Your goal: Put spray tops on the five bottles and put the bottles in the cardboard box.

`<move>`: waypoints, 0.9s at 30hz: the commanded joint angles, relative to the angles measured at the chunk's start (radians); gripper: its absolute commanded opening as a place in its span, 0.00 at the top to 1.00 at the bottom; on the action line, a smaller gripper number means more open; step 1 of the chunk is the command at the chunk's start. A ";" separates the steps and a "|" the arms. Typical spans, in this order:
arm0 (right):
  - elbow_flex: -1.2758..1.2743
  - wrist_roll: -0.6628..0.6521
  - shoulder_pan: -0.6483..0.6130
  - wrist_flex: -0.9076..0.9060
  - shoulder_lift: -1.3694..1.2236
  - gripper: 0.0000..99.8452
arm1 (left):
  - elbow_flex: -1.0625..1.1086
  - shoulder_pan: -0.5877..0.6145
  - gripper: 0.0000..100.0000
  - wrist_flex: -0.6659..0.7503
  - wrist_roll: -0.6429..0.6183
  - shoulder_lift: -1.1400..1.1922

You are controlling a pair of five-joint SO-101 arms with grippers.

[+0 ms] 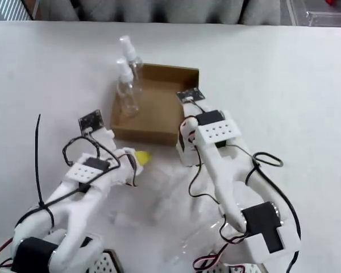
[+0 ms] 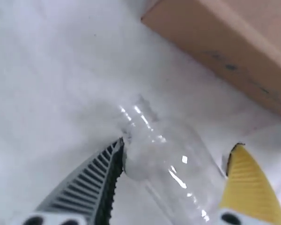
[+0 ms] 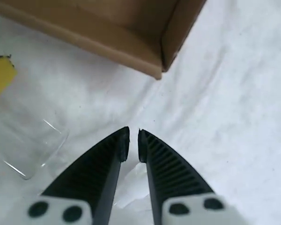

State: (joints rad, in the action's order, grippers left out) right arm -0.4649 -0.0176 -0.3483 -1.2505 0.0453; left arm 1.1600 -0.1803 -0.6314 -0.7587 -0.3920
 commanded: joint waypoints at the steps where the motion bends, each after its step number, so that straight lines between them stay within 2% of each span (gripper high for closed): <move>1: 0.040 -0.011 0.007 -0.010 0.008 0.98 | -0.061 0.010 0.67 -0.014 0.012 -0.002; 13: 0.041 -0.011 0.007 -0.010 0.008 0.98 | -0.081 0.077 0.68 -0.015 0.011 -0.002; 19: 0.041 -0.012 0.008 -0.010 0.008 0.98 | -0.081 0.073 0.85 -0.014 0.012 -0.002; 22: 0.041 -0.012 0.008 -0.010 0.008 0.98 | -0.081 0.054 0.80 -0.015 0.017 -0.002; 27: 0.041 -0.055 0.015 -0.010 0.008 0.98 | -0.077 0.035 0.57 -0.020 0.012 -0.002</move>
State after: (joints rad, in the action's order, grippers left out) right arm -0.4649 -0.0468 -0.3483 -1.2505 0.0453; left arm 1.1278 -0.1297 -0.6329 -0.7495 -0.3920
